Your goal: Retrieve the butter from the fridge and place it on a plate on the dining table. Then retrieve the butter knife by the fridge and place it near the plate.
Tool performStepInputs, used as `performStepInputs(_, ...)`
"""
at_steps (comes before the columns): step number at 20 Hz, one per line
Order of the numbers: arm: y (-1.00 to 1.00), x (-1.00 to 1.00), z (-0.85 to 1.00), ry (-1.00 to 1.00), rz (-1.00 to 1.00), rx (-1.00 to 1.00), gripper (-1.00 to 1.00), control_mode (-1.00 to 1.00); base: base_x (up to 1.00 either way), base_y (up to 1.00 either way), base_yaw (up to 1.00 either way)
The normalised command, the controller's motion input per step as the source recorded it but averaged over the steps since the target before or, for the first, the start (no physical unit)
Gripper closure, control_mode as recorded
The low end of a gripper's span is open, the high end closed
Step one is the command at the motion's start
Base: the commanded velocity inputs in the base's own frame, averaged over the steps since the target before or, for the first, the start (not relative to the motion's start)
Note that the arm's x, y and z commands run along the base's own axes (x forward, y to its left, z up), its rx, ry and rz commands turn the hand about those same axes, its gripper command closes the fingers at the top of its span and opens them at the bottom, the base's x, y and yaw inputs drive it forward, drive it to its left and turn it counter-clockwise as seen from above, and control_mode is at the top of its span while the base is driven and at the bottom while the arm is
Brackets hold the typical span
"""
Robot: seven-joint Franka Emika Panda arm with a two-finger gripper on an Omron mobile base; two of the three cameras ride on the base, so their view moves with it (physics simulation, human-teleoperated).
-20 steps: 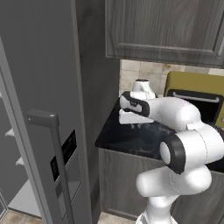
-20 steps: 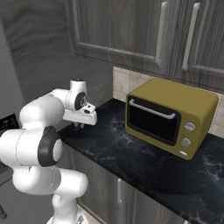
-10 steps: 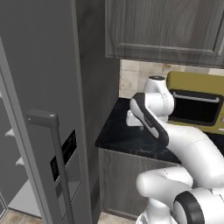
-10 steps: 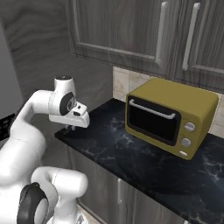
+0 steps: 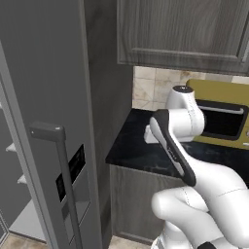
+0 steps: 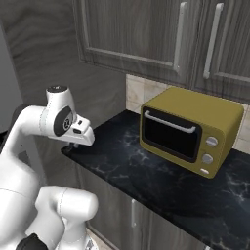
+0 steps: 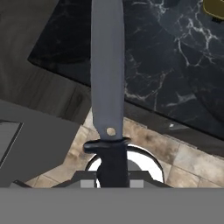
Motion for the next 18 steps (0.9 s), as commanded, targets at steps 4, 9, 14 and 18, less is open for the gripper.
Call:
performStepInputs(4, -0.03, -0.25, 0.17, 0.00, 0.00, 0.00, 1.00, -1.00, 0.00, 0.00, 0.00)
performStepInputs(9, -0.01, -0.45, 0.34, 0.00, 0.00, 0.00, 1.00, -1.00, 0.00, 0.00, 0.00)
performStepInputs(14, 0.00, -0.22, 0.13, 0.00, 0.00, -0.02, 1.00, -1.00, 0.00, 0.00, 0.00)
performStepInputs(18, 0.00, 0.00, 0.00, 0.00, 0.00, 0.00, 1.00, -1.00, 0.00, 0.00, 0.00)
